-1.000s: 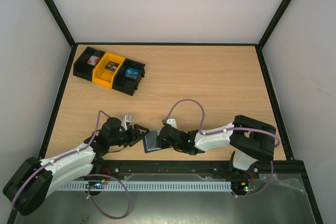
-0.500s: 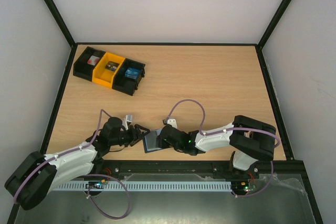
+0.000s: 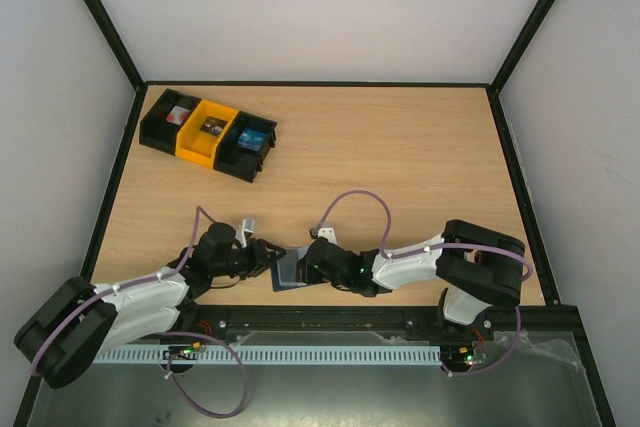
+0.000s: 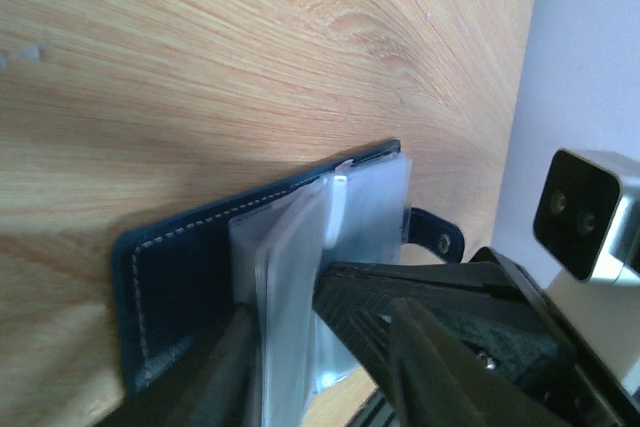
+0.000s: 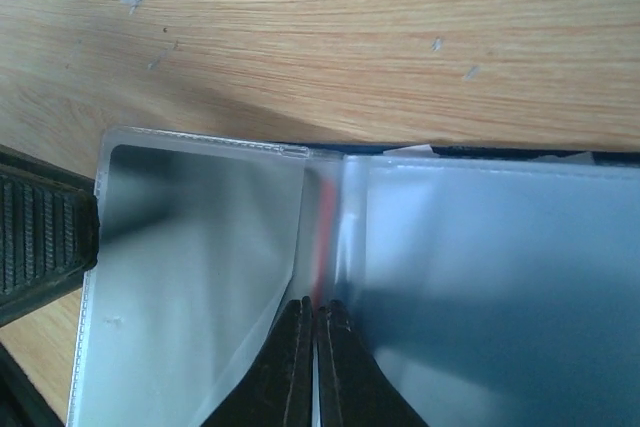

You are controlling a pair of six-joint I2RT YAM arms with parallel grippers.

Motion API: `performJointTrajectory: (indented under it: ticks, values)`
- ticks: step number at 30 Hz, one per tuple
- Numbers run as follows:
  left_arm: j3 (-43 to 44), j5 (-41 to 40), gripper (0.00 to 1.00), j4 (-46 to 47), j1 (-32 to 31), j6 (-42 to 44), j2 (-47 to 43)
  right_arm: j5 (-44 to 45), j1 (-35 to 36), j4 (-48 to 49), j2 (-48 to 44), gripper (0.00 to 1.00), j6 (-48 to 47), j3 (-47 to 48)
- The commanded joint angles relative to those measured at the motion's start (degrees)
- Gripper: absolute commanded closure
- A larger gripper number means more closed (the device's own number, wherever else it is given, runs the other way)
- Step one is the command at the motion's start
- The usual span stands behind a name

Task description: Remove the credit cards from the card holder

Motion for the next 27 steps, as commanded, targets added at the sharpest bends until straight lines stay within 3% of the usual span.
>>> performJointTrajectory:
  ticks: [1, 8, 15, 23, 27]
  values:
    - [1.05, 0.11, 0.74, 0.27, -1.48, 0.13, -1.21, -3.74, 0.24, 1.59, 1.87, 0.95, 0.59, -2.66]
    - [1.62, 0.22, 0.79, 0.0, -2.11, -0.22, -1.18, -5.53, 0.24, 4.71, 1.62, 0.94, 1.03, -3.21]
    - [4.39, -0.62, 0.59, -3.85, -2.98, 0.7, -2.86, -4.93, 0.24, 6.53, 0.21, 0.92, 1.3, -4.43]
    - [7.79, -5.59, 0.54, -14.25, -5.06, 1.47, -8.49, -2.16, 0.24, 5.28, -2.43, 0.92, 1.4, -5.36]
    - [6.96, -4.78, 0.54, -12.14, -5.23, 0.38, -7.85, -1.95, 0.24, 5.28, -2.38, 0.93, 1.31, -5.26]
